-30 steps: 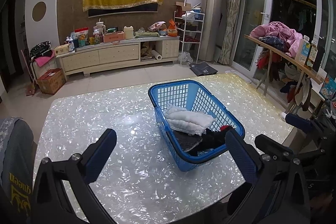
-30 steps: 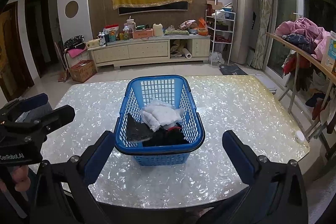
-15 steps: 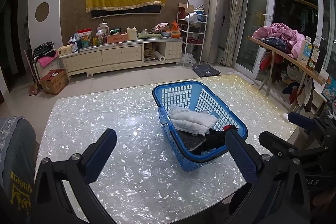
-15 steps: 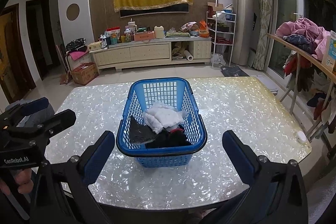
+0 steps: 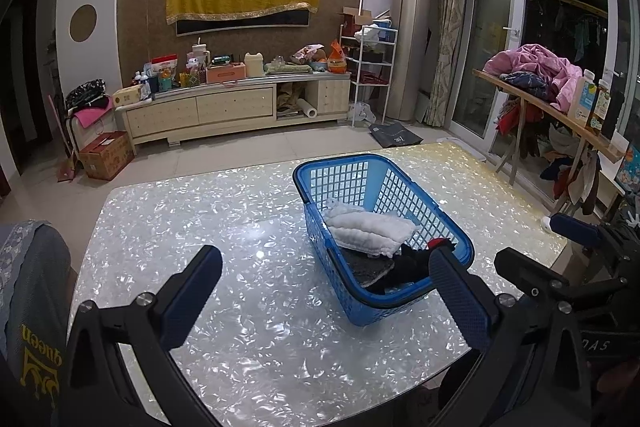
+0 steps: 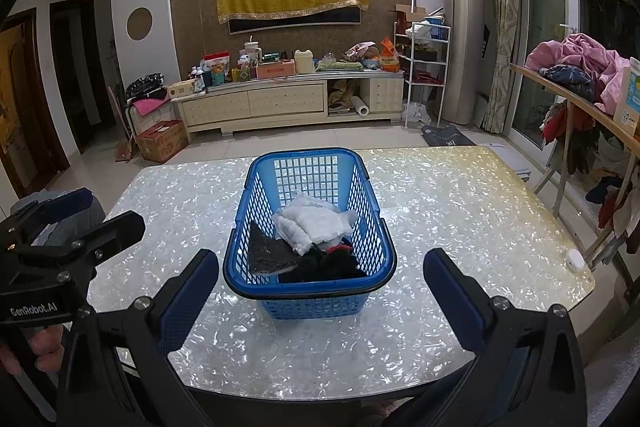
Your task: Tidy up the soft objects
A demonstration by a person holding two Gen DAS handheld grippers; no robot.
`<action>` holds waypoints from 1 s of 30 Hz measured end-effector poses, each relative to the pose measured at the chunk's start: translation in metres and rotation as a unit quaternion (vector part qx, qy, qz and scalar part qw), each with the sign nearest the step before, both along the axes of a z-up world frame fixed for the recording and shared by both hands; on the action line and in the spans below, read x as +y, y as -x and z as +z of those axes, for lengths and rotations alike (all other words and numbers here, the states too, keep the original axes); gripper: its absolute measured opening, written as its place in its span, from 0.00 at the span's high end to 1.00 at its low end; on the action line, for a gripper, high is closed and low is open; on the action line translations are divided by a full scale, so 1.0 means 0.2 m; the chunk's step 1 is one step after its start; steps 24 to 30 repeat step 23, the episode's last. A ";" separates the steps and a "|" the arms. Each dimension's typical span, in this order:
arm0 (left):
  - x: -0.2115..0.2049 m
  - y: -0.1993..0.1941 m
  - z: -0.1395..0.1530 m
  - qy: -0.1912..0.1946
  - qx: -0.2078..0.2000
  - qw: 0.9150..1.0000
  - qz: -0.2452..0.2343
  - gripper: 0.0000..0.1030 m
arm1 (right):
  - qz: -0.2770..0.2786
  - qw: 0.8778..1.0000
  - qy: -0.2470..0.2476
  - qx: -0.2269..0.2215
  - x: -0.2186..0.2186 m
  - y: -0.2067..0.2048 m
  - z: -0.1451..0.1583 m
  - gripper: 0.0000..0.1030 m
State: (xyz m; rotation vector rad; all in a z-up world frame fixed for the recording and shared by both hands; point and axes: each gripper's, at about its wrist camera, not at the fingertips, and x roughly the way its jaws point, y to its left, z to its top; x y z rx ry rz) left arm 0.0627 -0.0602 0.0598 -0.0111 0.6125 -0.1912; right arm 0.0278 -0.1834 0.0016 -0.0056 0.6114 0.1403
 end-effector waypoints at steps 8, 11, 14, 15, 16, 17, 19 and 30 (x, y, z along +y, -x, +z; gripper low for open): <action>0.00 0.00 0.00 -0.001 0.001 1.000 0.000 0.00 | 0.001 1.000 -0.002 -0.001 0.00 0.00 0.00 0.00; 0.00 0.00 0.00 0.002 0.002 1.000 0.000 0.00 | 0.002 1.000 -0.003 -0.001 0.00 0.00 0.01 0.00; 0.00 0.00 -0.01 0.006 0.004 1.000 -0.002 0.00 | 0.002 1.000 -0.003 -0.001 0.00 0.00 0.01 0.00; 0.00 0.00 -0.01 0.005 0.004 1.000 -0.001 0.00 | 0.001 1.000 -0.003 0.000 0.00 0.00 0.01 0.00; 0.00 0.00 -0.01 0.004 0.004 1.000 -0.001 0.00 | 0.002 1.000 -0.004 0.000 0.00 0.00 0.01 0.00; 0.00 0.00 -0.01 0.003 0.004 1.000 -0.001 0.00 | 0.002 1.000 -0.004 0.001 0.00 0.00 0.01 0.00; 0.00 0.01 -0.01 0.002 0.004 1.000 0.000 0.00 | 0.002 1.000 -0.005 0.002 0.00 0.00 0.01 0.00; 0.00 0.00 0.00 0.002 0.004 1.000 0.000 0.00 | 0.003 1.000 -0.005 0.003 0.00 0.00 0.01 0.00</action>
